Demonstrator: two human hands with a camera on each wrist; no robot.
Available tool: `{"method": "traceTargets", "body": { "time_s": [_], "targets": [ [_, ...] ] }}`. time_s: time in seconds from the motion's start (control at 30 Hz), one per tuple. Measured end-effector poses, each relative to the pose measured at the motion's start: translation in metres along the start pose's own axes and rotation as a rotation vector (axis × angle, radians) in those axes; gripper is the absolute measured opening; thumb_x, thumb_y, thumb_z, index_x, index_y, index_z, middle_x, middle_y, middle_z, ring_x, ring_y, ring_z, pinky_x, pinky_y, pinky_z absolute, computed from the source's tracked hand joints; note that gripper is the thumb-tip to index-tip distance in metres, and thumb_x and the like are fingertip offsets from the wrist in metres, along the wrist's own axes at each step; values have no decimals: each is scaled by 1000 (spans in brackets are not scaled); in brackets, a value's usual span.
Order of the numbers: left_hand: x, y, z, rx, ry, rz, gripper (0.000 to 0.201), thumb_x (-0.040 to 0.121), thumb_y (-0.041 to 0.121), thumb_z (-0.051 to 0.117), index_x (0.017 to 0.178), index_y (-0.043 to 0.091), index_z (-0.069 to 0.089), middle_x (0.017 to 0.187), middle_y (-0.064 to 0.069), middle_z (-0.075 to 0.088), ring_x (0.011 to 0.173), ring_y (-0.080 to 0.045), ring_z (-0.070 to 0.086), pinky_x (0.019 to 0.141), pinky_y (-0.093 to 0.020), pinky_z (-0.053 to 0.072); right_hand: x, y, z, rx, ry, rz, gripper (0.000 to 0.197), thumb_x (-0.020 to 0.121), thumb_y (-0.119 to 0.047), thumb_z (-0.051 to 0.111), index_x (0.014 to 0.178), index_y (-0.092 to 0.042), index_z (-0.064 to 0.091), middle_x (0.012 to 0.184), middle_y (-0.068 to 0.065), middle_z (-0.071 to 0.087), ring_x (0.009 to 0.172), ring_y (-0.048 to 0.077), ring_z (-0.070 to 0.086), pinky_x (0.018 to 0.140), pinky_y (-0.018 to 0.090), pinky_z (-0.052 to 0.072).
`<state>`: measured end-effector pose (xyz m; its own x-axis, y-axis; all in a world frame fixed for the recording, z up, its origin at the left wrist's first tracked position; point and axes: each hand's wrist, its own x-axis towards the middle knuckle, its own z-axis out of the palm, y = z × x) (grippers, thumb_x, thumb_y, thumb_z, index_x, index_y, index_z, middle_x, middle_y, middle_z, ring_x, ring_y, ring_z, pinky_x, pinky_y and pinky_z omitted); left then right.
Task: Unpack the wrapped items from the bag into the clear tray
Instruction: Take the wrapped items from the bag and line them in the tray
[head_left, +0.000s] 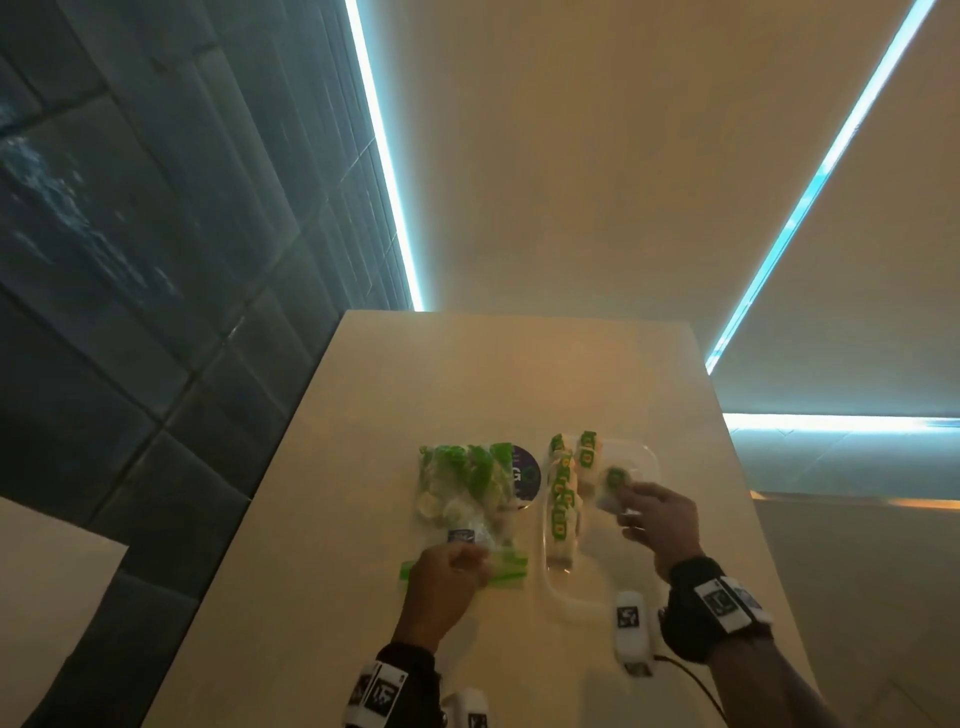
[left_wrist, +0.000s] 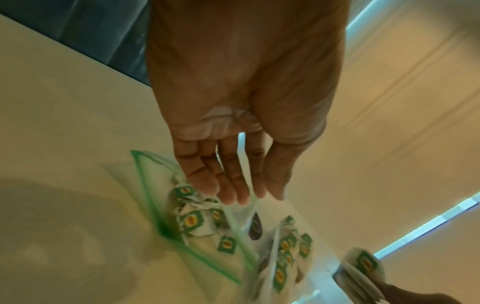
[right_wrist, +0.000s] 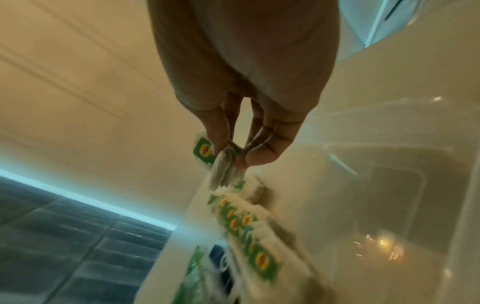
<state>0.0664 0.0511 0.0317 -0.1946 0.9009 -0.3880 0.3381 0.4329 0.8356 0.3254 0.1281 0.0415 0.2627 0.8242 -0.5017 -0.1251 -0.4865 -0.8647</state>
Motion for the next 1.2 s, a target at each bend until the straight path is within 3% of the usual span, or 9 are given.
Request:
{"method": "traceTargets", "body": {
  "time_s": [0.13, 0.3, 0.4, 0.53, 0.7, 0.83, 0.97, 1.1, 1.2],
  "targets": [
    [1, -20, 2, 103, 20, -104, 16, 77, 14, 74, 75, 30, 70, 83, 8, 72, 85, -12, 67, 72, -19, 50, 33, 10, -3, -140, 47, 67, 11, 83, -6, 71, 94, -3, 70, 83, 17, 67, 72, 29, 60, 76, 47, 56],
    [7, -31, 7, 262, 37, -96, 24, 76, 16, 72, 98, 24, 75, 101, 10, 68, 100, -9, 61, 87, -19, 45, 55, 19, 11, -224, -13, 111, 8, 84, -5, 70, 80, -12, 67, 88, 20, 68, 80, 32, 63, 85, 54, 56],
    [9, -35, 10, 264, 29, -119, 25, 75, 17, 72, 98, 26, 74, 112, 7, 67, 107, -13, 60, 95, -25, 46, 64, 24, 19, -256, -57, 113, 6, 83, -6, 70, 87, -9, 70, 95, 20, 71, 81, 31, 66, 83, 52, 58],
    [13, -40, 12, 277, 37, -135, 24, 75, 18, 72, 97, 28, 73, 114, 6, 66, 107, -12, 60, 96, -26, 46, 77, 31, 26, -286, -28, 86, 28, 79, -10, 73, 106, -10, 66, 97, 12, 72, 86, 28, 71, 78, 46, 60],
    [16, -42, 13, 277, 53, -95, 29, 78, 14, 66, 104, 26, 73, 115, 5, 67, 107, -15, 61, 96, -27, 47, 86, 48, 27, -438, 28, -6, 61, 80, -31, 71, 134, -11, 51, 118, 9, 65, 104, 27, 64, 94, 49, 53],
    [16, -45, 20, 393, 82, -14, 37, 82, 12, 61, 116, 24, 67, 123, 1, 60, 115, -18, 55, 101, -29, 44, 107, 68, 32, -503, -77, -133, 21, 85, -18, 55, 97, -22, 71, 96, 12, 70, 89, 29, 68, 81, 49, 58],
    [9, -47, 26, 660, 108, 86, 45, 88, 21, 55, 132, 29, 52, 133, 1, 44, 124, -19, 41, 103, -30, 40, 161, 118, 27, -599, -185, -104, 26, 80, -36, 50, 100, -41, 65, 108, 11, 61, 108, 35, 57, 94, 51, 52],
    [2, -54, 28, 763, 34, 123, 56, 88, 27, 56, 141, 35, 39, 138, 3, 36, 126, -18, 36, 104, -29, 39, 148, 102, 23, -609, -235, -104, 23, 83, -33, 52, 103, -39, 60, 115, 9, 56, 111, 32, 55, 95, 51, 52],
    [2, -58, 28, 770, 48, 133, 58, 86, 27, 61, 140, 38, 40, 138, 5, 35, 126, -16, 35, 104, -27, 40, 92, 51, 28, -630, -175, -105, 34, 87, -15, 58, 120, -19, 56, 116, 9, 53, 110, 29, 55, 90, 41, 53]
  ]
}}
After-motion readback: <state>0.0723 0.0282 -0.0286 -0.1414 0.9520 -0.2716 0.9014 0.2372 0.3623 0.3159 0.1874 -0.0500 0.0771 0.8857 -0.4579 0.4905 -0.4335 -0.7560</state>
